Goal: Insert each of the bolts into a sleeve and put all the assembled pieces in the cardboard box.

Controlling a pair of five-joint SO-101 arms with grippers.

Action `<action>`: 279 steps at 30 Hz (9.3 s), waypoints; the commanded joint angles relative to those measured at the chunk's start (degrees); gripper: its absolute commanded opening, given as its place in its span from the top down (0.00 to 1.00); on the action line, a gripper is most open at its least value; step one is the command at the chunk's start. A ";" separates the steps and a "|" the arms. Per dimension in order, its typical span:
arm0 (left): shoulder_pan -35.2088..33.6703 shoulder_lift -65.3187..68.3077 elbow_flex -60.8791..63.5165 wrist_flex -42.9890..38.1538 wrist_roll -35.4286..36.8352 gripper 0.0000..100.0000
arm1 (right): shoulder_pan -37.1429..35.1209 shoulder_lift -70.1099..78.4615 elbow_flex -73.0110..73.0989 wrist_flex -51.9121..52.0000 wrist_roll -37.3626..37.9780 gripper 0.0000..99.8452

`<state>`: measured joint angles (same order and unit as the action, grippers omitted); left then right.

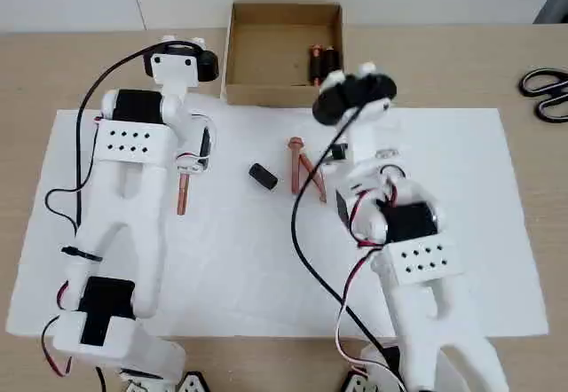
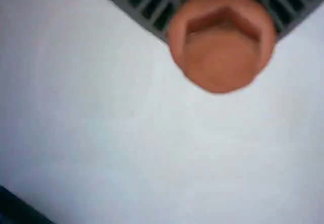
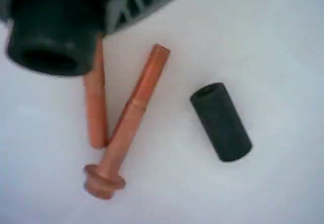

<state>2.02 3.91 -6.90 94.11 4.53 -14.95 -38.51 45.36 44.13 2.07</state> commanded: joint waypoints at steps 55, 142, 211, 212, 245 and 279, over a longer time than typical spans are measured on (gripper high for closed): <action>22.42 -14.77 0.48 -26.37 17.14 0.99 | 2.42 -64.40 51.08 -22.02 -14.77 1.00; 20.92 -31.47 35.12 -59.60 20.13 0.99 | -4.00 -65.45 51.08 -20.00 -6.68 1.00; 26.29 -31.65 22.73 -43.87 28.13 0.99 | -9.89 -65.45 51.08 -14.55 -6.33 1.00; 26.29 -31.65 22.73 -43.78 28.13 0.99 | -9.89 -65.45 51.08 -14.55 -6.33 1.00; 29.71 -31.47 20.88 -36.84 28.40 1.00 | -9.89 -65.45 51.08 -14.55 -6.33 1.00; 27.87 -31.47 22.55 -38.42 28.40 1.00 | -11.56 -65.54 51.08 -14.99 -6.24 1.00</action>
<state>30.33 -25.10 16.92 57.27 32.66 -26.29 -102.59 96.09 30.86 -4.70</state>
